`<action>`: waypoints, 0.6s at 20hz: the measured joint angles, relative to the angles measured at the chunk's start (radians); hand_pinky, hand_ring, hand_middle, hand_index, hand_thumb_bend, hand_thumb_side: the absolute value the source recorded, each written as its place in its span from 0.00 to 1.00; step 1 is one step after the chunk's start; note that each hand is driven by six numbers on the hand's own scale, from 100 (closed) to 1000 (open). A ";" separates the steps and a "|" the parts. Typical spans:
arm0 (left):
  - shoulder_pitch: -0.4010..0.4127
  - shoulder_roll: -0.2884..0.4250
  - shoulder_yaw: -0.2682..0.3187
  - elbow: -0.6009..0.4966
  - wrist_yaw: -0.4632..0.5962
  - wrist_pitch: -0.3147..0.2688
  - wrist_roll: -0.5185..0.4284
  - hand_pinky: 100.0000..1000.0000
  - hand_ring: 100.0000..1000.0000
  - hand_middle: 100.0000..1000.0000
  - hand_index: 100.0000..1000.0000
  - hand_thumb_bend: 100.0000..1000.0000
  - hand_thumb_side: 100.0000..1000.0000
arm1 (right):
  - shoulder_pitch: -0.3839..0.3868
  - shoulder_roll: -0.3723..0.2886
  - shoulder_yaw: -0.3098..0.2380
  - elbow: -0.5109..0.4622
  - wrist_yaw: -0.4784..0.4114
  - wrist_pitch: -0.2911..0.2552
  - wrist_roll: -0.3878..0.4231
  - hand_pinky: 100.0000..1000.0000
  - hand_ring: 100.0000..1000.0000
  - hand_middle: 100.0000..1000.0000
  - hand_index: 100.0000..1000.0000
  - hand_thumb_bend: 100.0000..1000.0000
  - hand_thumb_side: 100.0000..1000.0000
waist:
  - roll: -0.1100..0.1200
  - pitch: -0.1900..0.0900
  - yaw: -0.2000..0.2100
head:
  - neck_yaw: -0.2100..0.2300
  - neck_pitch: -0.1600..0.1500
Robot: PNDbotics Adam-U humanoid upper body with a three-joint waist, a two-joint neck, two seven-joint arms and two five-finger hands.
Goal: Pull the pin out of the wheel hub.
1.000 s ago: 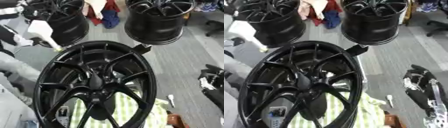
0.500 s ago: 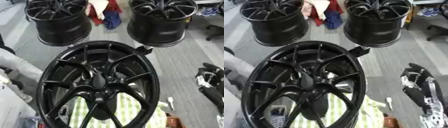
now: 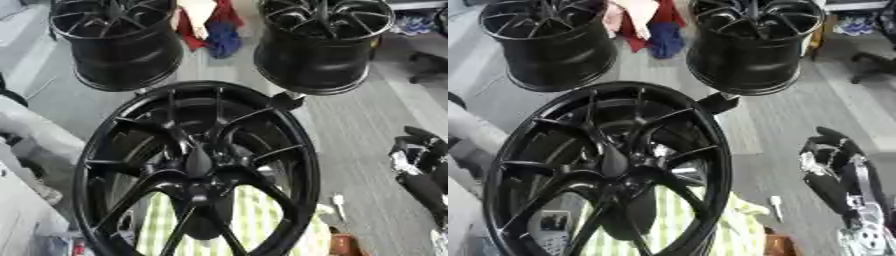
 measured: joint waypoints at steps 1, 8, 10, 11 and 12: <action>0.009 -0.011 0.007 -0.018 0.023 -0.002 0.019 0.72 0.73 0.77 0.86 0.58 0.49 | 0.000 0.001 0.000 0.000 0.000 0.000 0.000 0.65 0.55 0.62 0.78 0.00 0.18 | 0.000 0.000 0.002 | -0.001 0.000; 0.097 -0.167 0.083 -0.313 0.218 0.011 0.135 0.64 0.68 0.71 0.79 0.27 0.35 | 0.001 0.003 0.000 0.000 0.000 0.001 -0.001 0.65 0.55 0.62 0.78 0.00 0.19 | -0.003 0.000 0.017 | -0.011 0.000; 0.126 -0.243 0.102 -0.415 0.279 0.038 0.178 0.63 0.67 0.70 0.78 0.23 0.32 | 0.001 0.007 -0.001 0.000 0.000 0.001 -0.002 0.65 0.55 0.62 0.78 0.00 0.19 | -0.004 0.000 0.022 | -0.015 0.000; 0.135 -0.283 0.109 -0.459 0.308 0.056 0.200 0.63 0.67 0.69 0.77 0.20 0.30 | 0.001 0.009 -0.001 0.000 0.000 0.001 -0.002 0.65 0.55 0.62 0.78 0.00 0.19 | -0.005 0.000 0.026 | -0.015 0.000; 0.142 -0.321 0.114 -0.497 0.331 0.076 0.220 0.63 0.67 0.69 0.77 0.20 0.29 | 0.001 0.009 -0.001 0.000 0.000 0.001 -0.002 0.66 0.55 0.62 0.78 0.00 0.19 | -0.006 0.000 0.028 | -0.016 0.000</action>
